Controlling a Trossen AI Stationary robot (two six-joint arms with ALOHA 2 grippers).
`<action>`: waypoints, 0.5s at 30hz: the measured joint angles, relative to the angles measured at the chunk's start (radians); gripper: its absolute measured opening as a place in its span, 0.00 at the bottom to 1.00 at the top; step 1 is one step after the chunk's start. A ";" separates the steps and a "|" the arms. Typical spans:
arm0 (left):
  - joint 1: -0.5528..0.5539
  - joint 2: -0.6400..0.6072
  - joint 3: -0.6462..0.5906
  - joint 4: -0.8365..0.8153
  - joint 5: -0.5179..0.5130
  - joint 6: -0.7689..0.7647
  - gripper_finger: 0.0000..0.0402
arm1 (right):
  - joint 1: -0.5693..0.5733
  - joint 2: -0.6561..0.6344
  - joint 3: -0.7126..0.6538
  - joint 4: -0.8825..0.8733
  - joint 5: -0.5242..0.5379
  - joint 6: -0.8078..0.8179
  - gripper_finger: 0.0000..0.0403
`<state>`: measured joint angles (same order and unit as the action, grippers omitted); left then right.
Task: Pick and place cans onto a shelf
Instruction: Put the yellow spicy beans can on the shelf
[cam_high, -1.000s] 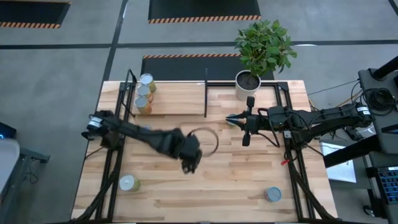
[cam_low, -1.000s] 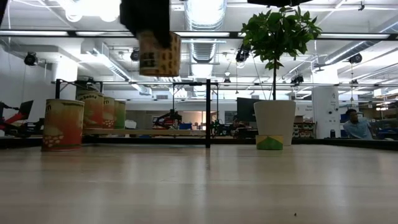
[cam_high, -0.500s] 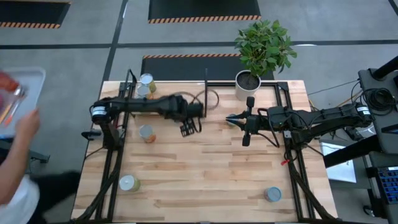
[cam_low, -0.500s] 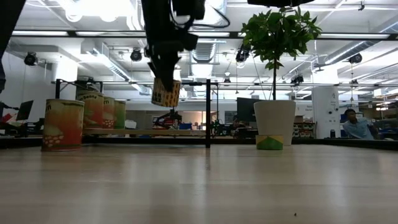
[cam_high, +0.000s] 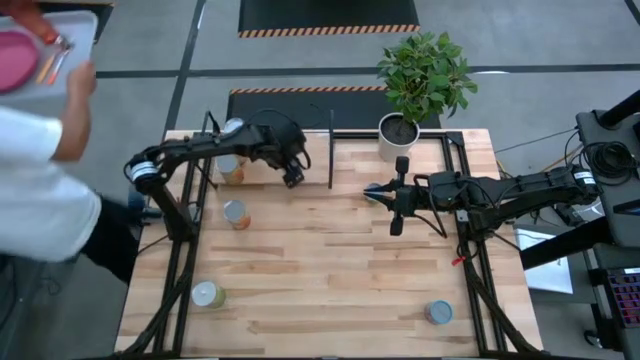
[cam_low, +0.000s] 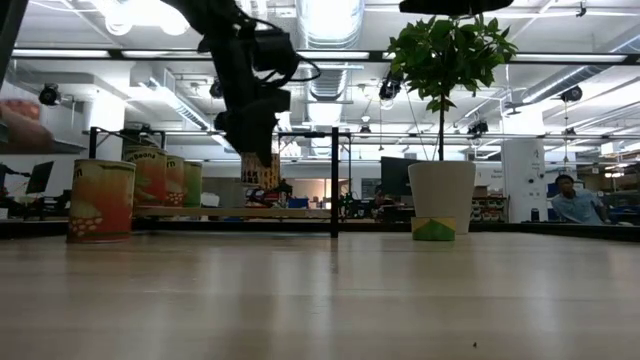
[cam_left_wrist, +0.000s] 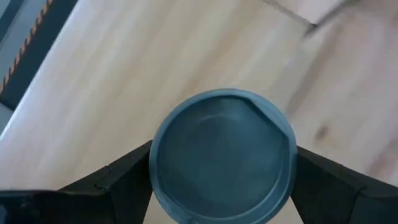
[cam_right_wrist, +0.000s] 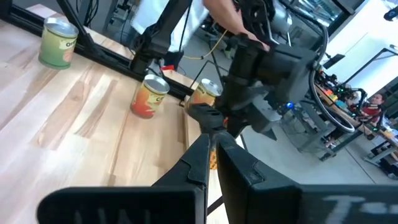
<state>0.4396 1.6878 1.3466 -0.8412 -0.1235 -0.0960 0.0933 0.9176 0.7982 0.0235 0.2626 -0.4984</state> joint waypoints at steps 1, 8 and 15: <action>0.013 0.000 -0.004 0.007 0.000 -0.007 0.74 | 0.000 0.000 0.000 0.000 0.000 0.000 0.04; 0.036 0.018 -0.042 0.079 0.006 -0.017 0.74 | 0.000 0.000 0.000 -0.013 0.000 0.027 0.04; 0.035 0.022 -0.053 0.091 0.012 -0.017 0.74 | 0.000 0.000 0.000 -0.019 0.000 0.034 0.04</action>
<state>0.4747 1.7100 1.2933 -0.7504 -0.1120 -0.1131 0.0933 0.9176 0.7982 0.0044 0.2630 -0.4644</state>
